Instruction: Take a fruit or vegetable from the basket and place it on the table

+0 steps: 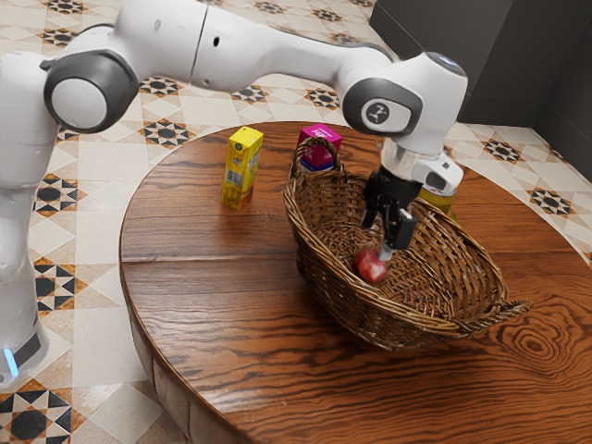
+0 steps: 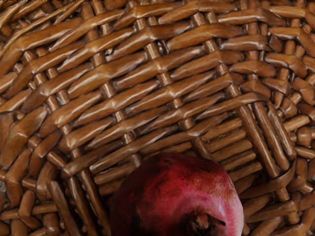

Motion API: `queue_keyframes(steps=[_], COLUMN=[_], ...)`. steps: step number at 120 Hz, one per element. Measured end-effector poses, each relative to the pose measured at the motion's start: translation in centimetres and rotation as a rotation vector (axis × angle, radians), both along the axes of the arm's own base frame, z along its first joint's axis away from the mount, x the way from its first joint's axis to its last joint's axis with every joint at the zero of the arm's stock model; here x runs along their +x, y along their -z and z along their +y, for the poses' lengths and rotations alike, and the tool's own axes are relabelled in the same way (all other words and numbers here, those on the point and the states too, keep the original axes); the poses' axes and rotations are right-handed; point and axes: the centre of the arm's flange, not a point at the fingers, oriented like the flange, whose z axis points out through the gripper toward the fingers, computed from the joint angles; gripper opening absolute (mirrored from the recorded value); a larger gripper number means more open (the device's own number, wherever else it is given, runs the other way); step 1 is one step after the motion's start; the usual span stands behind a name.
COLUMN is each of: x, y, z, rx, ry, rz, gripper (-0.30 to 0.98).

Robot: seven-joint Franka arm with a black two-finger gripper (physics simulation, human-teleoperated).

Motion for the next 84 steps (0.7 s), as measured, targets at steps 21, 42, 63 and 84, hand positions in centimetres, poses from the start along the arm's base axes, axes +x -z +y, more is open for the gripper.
queue_keyframes(steps=[21,42,63,84], x=[0.4,0.2,0.3,0.7], y=[1.9,3.0,4.0,4.3], z=[0.3,0.0,-0.3,-0.3], rx=[-0.003,-0.003,-0.006,-0.011], ry=[-0.027,-0.040,-0.050,-0.060], rz=[0.020,0.035,0.021,-0.009], gripper=[0.69,0.69,0.69,0.69])
